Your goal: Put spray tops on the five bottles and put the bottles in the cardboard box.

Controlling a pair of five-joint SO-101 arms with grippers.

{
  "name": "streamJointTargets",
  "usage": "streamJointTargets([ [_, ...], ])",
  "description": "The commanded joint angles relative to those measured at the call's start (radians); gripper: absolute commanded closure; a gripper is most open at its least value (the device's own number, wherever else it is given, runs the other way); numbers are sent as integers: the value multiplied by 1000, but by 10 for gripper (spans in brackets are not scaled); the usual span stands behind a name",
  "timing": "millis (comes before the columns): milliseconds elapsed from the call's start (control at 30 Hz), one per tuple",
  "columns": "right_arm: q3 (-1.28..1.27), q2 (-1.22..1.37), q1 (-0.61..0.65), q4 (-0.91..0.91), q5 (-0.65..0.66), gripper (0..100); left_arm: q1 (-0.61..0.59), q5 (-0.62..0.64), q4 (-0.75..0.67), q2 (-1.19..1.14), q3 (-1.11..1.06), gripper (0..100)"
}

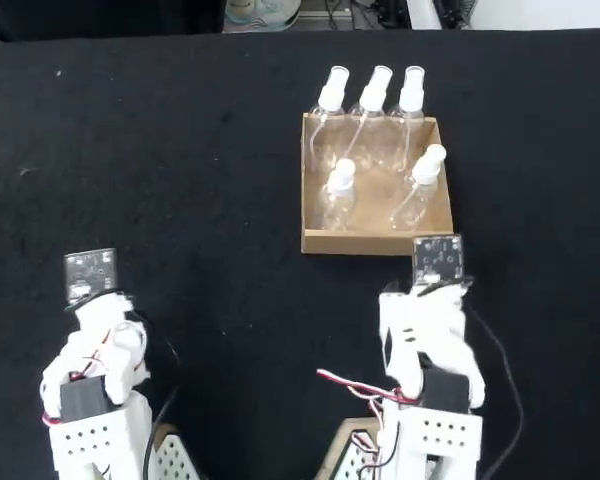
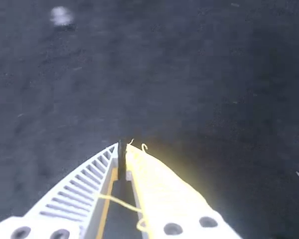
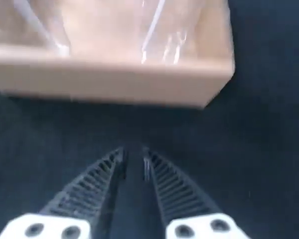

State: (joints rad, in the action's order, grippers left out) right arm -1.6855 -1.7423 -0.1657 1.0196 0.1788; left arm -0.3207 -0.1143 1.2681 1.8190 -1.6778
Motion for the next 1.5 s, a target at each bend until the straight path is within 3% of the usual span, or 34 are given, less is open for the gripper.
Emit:
streamJointTargets([
  [0, 2, -134, -34, 175, 8, 977, 166, 63, 5, 6, -21, 970],
  [267, 1, -137, -38, 279, 9, 979, 125, 78, 6, 6, -21, 970],
  [1467, 1, -151, -84, 279, 11, 979, 125, 81, 8, 8, -21, 970],
])
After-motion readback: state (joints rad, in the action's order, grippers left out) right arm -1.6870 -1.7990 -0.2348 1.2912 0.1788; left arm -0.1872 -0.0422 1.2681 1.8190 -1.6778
